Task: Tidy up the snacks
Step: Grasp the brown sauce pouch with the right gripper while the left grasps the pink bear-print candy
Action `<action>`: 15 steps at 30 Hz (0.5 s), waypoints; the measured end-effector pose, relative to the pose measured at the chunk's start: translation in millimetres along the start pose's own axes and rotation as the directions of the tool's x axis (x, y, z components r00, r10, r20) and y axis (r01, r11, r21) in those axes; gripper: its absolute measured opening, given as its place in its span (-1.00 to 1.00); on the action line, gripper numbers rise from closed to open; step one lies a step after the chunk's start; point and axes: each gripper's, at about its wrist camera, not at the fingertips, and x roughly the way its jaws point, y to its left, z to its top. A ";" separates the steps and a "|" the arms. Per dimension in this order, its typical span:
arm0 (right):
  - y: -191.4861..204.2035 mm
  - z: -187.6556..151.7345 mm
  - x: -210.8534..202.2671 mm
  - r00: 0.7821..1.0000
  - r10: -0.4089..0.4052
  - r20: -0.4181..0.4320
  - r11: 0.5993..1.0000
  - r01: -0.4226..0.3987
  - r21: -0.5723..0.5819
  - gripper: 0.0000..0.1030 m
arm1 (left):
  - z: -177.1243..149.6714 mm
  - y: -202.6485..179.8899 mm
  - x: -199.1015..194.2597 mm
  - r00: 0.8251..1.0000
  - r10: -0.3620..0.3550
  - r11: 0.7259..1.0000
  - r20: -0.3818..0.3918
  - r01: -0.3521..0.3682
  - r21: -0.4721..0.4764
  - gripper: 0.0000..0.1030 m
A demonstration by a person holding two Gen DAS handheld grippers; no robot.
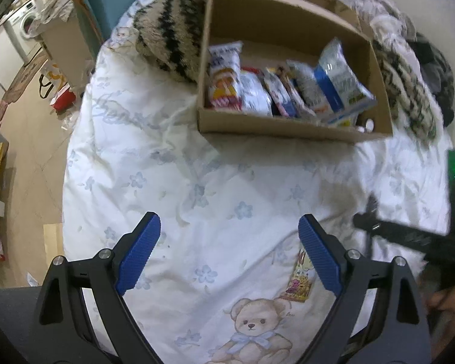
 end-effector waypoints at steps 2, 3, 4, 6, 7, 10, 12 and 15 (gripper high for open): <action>-2.9 1.4 -6.9 1.000 0.023 0.012 1.000 -0.023 0.003 0.16 | -4.6 -11.7 9.2 1.000 -0.001 0.999 -0.022 0.002 0.041 0.76; -6.8 0.6 -11.5 0.999 0.034 0.018 0.999 -0.034 0.008 0.16 | -6.9 -17.2 13.1 1.000 -0.004 0.998 -0.031 0.006 0.063 0.76; -12.7 1.9 -16.1 0.999 0.045 0.026 0.999 -0.045 0.015 0.16 | -10.0 -24.7 18.1 0.999 -0.005 0.996 -0.041 0.009 0.092 0.76; -19.7 -0.4 -18.0 0.997 0.066 0.036 0.997 -0.067 0.035 0.16 | -17.7 -37.1 27.0 0.999 -0.005 0.990 -0.054 0.012 0.143 0.76; -24.3 -2.6 -18.2 0.997 0.073 0.037 0.996 -0.075 0.053 0.16 | -21.8 -43.4 32.2 0.998 -0.004 0.986 -0.068 0.015 0.168 0.75; -25.8 -8.6 -9.3 0.995 0.094 0.035 0.992 -0.097 0.082 0.16 | -33.8 -61.7 48.0 0.992 -0.024 0.970 -0.121 0.052 0.236 0.75; -29.3 -11.3 -10.2 0.995 0.094 0.039 0.991 -0.097 0.088 0.16 | -41.3 -76.3 57.7 0.989 -0.018 0.956 -0.149 0.060 0.288 0.75; -32.9 -9.7 -13.1 0.993 0.107 0.054 0.988 -0.112 0.106 0.16 | -49.7 -95.1 68.1 0.984 -0.006 0.941 -0.178 0.066 0.333 0.75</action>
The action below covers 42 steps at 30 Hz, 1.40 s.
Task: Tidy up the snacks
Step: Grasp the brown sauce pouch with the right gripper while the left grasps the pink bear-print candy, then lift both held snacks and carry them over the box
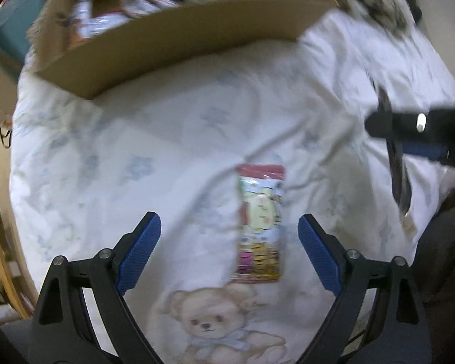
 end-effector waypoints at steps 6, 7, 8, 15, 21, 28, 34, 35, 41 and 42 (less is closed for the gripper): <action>-4.9 3.4 -8.7 1.000 0.019 0.023 0.999 -0.020 0.028 0.16 | 2.9 -17.7 22.3 0.999 0.023 0.999 -0.031 -0.022 0.043 0.21; -5.0 3.8 -9.7 0.999 0.027 0.026 0.999 -0.028 0.032 0.16 | 3.1 -17.3 24.1 0.999 0.006 0.999 -0.032 -0.005 0.041 -0.04; -4.8 4.1 -10.5 0.999 0.027 0.029 0.999 -0.028 0.031 0.16 | 3.4 -16.9 22.8 1.000 -0.001 0.999 -0.022 0.002 0.040 -0.42; -7.0 5.1 -13.4 0.999 0.034 0.024 0.999 -0.034 0.032 0.16 | 8.3 -1.5 2.1 0.999 0.000 0.999 0.047 0.002 -0.040 -0.57; -3.8 4.1 -15.3 0.999 0.029 0.030 1.000 -0.029 0.008 0.16 | 7.0 24.5 -11.8 0.997 0.026 0.990 0.067 -0.017 -0.137 -0.57; 1.3 1.6 -14.2 0.999 0.029 0.024 1.000 -0.029 -0.011 0.16 | -4.7 50.9 -26.3 0.993 0.063 0.975 0.099 -0.041 -0.216 -0.57; 13.9 -0.9 -15.5 0.997 0.075 0.023 0.996 -0.073 -0.057 0.16 | -4.0 69.2 -43.1 0.984 0.098 0.967 0.150 -0.059 -0.248 -0.57; 15.9 -1.4 -16.2 0.996 0.081 0.026 0.995 -0.079 -0.064 0.16 | -4.3 71.9 -47.9 0.981 0.104 0.965 0.163 -0.059 -0.256 -0.57; 36.0 -2.4 -31.8 0.986 0.145 0.087 0.982 -0.132 -0.132 0.16 | 5.8 87.3 -77.5 0.966 0.114 0.947 0.231 -0.036 -0.318 -0.57; 40.2 -2.0 -35.6 0.981 0.164 0.100 0.978 -0.149 -0.147 0.16 | 8.6 89.7 -84.4 0.962 0.118 0.946 0.248 -0.032 -0.324 -0.57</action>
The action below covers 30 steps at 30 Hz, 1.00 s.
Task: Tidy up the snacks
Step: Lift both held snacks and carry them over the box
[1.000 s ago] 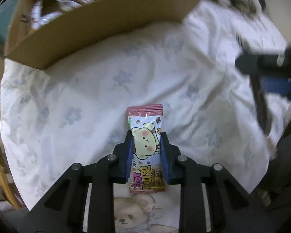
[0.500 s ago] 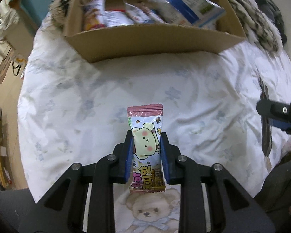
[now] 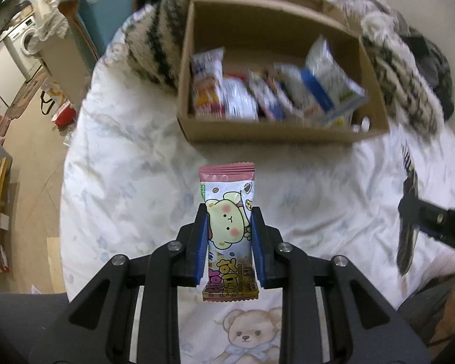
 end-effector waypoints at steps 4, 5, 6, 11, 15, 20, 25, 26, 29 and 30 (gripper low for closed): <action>13.8 6.4 -14.9 0.997 0.048 0.065 0.998 -0.045 -0.043 0.16 | 19.4 3.3 -19.4 0.998 0.011 1.000 0.064 -0.011 0.001 -0.57; 16.3 9.3 -19.5 0.995 0.057 0.085 0.997 -0.053 -0.053 0.16 | 24.5 4.5 -22.7 0.997 0.013 1.000 0.073 -0.013 0.001 -0.57; 17.8 11.3 -22.9 0.993 0.059 0.101 0.997 -0.053 -0.059 0.16 | 31.9 6.4 -25.7 0.997 0.014 1.000 0.080 -0.015 0.001 -0.57; 15.5 32.1 -36.5 0.984 0.035 0.173 0.998 -0.026 -0.052 0.16 | 60.9 11.3 -31.9 0.994 0.015 1.000 0.112 -0.013 -0.016 -0.57; 9.7 53.1 -35.5 0.979 0.061 0.193 0.998 -0.059 -0.016 0.16 | 85.9 9.8 -30.4 0.990 0.005 1.000 0.138 -0.002 -0.025 -0.57; 10.6 79.9 -25.1 0.980 0.053 0.193 0.999 -0.052 -0.013 0.16 | 111.6 3.6 -19.6 0.988 0.002 1.000 0.152 -0.001 -0.007 -0.57; 26.9 108.5 -6.2 0.983 0.044 0.180 0.997 -0.032 -0.065 0.16 | 129.0 -1.0 0.2 0.990 0.006 1.000 0.143 -0.008 0.015 -0.57; 31.6 114.0 -1.6 0.983 0.039 0.177 0.996 -0.025 -0.080 0.16 | 132.1 -2.0 4.9 0.990 -0.004 1.000 0.141 0.001 0.022 -0.57; 38.9 127.9 12.8 0.983 0.079 0.166 0.994 -0.065 -0.090 0.17 | 137.6 -2.9 14.1 0.989 -0.011 1.000 0.150 0.008 0.023 -0.57; 40.1 132.8 18.0 0.983 0.091 0.162 0.993 -0.077 -0.090 0.17 | 139.6 -2.5 18.2 0.989 -0.007 1.000 0.150 0.004 0.023 -0.57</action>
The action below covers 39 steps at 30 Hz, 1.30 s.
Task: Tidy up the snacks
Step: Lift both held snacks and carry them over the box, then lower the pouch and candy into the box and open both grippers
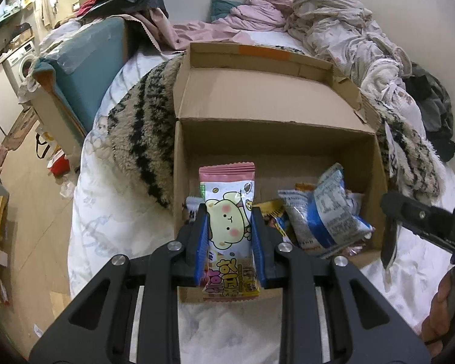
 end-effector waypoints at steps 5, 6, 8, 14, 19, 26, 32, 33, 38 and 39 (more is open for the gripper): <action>8.1 12.0 26.4 1.000 -0.005 -0.010 1.000 0.005 -0.027 0.18 | 4.7 4.7 16.2 1.000 0.023 1.000 0.016 -0.023 0.006 -0.57; 8.4 12.7 30.6 1.000 -0.004 -0.014 1.000 0.003 -0.029 0.19 | 5.7 5.0 18.8 1.000 0.021 1.000 0.014 -0.021 0.005 -0.57; 8.5 13.8 39.8 1.000 -0.007 -0.026 0.999 0.006 -0.040 0.20 | 7.7 6.1 24.3 1.000 0.017 1.000 0.009 -0.017 0.004 -0.57; 10.1 16.0 55.1 0.999 -0.002 -0.040 0.999 0.000 -0.051 0.22 | 11.4 4.8 35.2 1.000 0.001 1.000 -0.008 -0.001 -0.003 -0.57; 13.8 17.1 57.1 0.999 0.004 -0.032 0.998 -0.006 -0.061 0.23 | 9.7 3.2 38.1 1.000 0.013 1.000 -0.011 -0.013 0.007 -0.55; 9.6 19.7 55.4 0.999 0.011 -0.030 0.999 -0.012 -0.036 0.33 | 9.7 8.5 38.4 1.000 0.014 1.000 -0.021 -0.014 -0.019 -0.12; 13.3 22.2 42.0 0.999 0.044 -0.009 0.998 -0.044 -0.054 0.55 | 9.1 14.9 25.6 1.000 -0.012 0.998 -0.020 0.011 -0.070 0.62; 14.1 22.9 38.6 0.999 0.049 -0.002 0.997 -0.049 -0.056 0.55 | 8.7 15.3 21.6 1.000 0.004 0.997 -0.006 -0.005 -0.073 0.69; 20.4 21.2 24.2 0.999 0.046 0.018 0.996 -0.044 -0.076 0.64 | 6.2 16.8 5.3 1.000 0.011 0.997 0.027 -0.009 -0.071 0.78; 22.1 19.6 19.3 0.999 0.037 0.027 0.996 -0.035 -0.088 0.65 | 5.1 17.3 0.8 0.999 0.017 0.997 0.035 -0.014 -0.071 0.78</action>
